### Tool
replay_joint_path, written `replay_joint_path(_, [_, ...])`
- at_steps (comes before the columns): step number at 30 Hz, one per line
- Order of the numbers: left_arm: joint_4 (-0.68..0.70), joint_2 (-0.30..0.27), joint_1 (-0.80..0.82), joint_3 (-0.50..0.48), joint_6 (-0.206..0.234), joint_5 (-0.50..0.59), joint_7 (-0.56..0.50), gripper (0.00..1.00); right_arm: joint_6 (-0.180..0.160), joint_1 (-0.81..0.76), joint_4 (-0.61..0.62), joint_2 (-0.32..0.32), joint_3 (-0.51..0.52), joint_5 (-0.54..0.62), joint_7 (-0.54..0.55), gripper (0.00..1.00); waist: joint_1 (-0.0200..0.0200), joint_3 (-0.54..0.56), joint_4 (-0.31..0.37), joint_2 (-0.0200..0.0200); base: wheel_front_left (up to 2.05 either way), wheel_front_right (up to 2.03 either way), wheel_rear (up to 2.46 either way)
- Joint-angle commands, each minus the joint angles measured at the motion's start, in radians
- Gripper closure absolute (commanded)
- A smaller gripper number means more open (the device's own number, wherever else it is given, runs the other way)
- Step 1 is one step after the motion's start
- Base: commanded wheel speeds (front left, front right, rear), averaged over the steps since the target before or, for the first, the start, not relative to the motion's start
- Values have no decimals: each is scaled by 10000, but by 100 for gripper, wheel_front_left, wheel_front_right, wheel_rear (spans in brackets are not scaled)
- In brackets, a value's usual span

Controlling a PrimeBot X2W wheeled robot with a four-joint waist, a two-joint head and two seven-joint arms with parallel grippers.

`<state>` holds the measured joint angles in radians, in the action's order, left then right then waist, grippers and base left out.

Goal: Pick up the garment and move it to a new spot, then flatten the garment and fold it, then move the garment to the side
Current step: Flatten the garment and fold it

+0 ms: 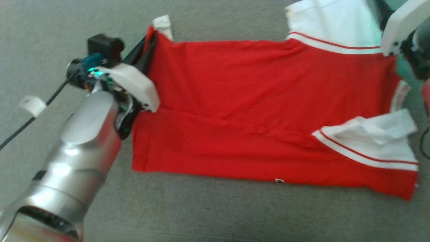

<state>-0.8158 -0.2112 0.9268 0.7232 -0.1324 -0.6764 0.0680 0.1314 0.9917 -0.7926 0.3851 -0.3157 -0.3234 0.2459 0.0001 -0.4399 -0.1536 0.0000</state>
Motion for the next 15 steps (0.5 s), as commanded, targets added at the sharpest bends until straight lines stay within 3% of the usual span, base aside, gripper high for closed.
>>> replay_joint_path(1, [241, -267, 479, -147, 18, 89, 126, 100, -7, 226, 125, 156, -131, -69, 133, 0, -1, -442, -495, 0, 0, 0, 0])
replay_joint_path(12, [-106, 200, 977, 663, 17, -259, 693, 100, -7, 942, -1102, 386, -802, -461, 691, 0, -1, -992, -1136, 0, 0, 0, 0])
replay_joint_path(13, [-152, 207, 1004, 706, 17, -313, 743, 100, -7, 968, -1165, 391, -879, -492, 721, 9, -1, -1019, -1138, 0, 0, 0, 0])
replay_joint_path(14, [-201, 216, 1025, 751, 17, -363, 797, 100, -7, 978, -1210, 400, -981, -517, 742, 60, -1, -1026, -1139, 0, 0, 0, 0])
replay_joint_path(15, [-255, 225, 1043, 798, 17, -407, 848, 100, -7, 988, -1256, 413, -1048, -568, 742, 100, -1, -1021, -1134, 0, 0, 0, 0])
